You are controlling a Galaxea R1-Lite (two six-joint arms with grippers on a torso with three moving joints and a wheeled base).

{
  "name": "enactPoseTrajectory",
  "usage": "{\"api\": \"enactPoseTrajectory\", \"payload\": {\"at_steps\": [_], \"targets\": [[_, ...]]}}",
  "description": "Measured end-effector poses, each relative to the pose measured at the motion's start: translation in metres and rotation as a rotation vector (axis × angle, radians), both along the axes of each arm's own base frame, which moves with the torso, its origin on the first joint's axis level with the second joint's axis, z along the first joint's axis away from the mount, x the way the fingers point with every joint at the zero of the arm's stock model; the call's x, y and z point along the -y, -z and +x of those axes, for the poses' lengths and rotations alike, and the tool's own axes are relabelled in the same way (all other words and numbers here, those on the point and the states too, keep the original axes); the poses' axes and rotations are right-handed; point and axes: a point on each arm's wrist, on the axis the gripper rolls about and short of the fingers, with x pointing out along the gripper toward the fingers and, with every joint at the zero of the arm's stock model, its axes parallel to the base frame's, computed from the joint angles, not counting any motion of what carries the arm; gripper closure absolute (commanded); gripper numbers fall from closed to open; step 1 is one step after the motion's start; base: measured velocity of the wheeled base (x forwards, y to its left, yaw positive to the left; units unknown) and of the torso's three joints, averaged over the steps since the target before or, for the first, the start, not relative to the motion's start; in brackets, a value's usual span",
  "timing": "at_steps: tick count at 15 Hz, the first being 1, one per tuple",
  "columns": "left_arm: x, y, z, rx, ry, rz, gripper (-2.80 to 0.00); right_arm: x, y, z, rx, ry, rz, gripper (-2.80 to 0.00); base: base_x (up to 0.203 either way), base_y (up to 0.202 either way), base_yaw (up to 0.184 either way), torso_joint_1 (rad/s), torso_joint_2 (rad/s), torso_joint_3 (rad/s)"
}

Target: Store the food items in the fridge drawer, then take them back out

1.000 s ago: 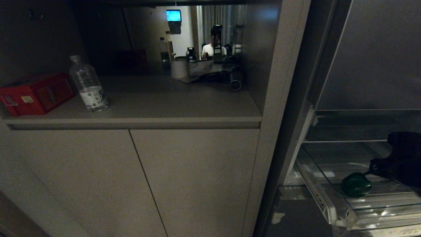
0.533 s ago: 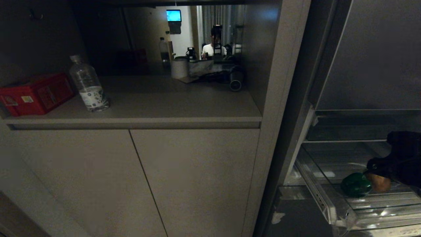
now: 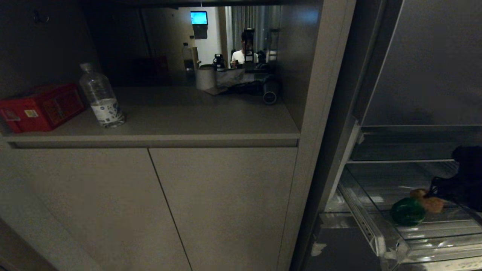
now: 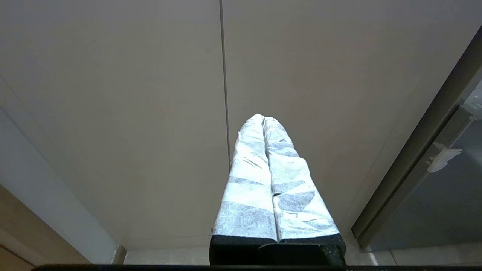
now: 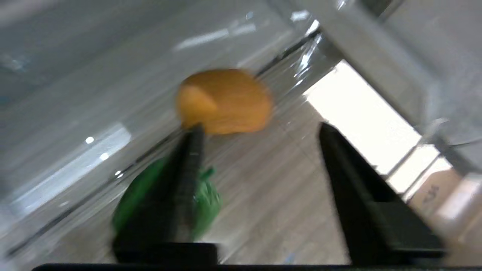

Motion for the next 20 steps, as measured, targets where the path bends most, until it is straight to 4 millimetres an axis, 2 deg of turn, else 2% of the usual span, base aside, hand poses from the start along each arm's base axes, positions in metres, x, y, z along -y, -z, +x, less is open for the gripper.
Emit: {"api": "enactPoseTrajectory", "payload": {"at_steps": [3, 5, 8, 10, 14, 20], "targets": [[0.000, 0.000, 0.000, 0.000, 0.000, 0.000, 0.00, -0.009, -0.027, -0.035, 0.047, -0.006, -0.025, 0.00, 0.000, 0.000, 0.000, 0.000, 0.00, 0.000], [0.000, 0.000, 0.000, 0.000, 0.000, 0.000, 0.00, -0.008, -0.039, -0.067, 0.055, 0.036, -0.033, 0.00, 0.000, 0.000, 0.000, 0.000, 0.00, 0.000], [0.000, 0.000, 0.000, 0.000, 0.000, 0.000, 0.00, 0.007, -0.040, -0.114, 0.009, 0.181, -0.017, 0.00, 0.000, 0.000, 0.000, 0.000, 0.00, 0.000], [0.000, 0.000, 0.000, 0.000, 0.000, 0.000, 0.00, 0.012, -0.031, -0.131, -0.032, 0.244, 0.005, 0.00, 0.000, 0.000, 0.000, 0.000, 0.00, 0.000], [0.000, 0.000, 0.000, 0.000, 0.000, 0.000, 0.00, 0.021, -0.006, -0.135, -0.110, 0.277, 0.082, 0.00, 0.000, 0.000, 0.000, 0.000, 0.00, 0.000], [0.000, 0.000, 0.000, 0.000, 0.000, 0.001, 0.00, 0.029, 0.026, -0.123, -0.158, 0.217, 0.205, 0.00, 0.000, 0.000, 0.000, 0.000, 0.00, 0.000]]}}
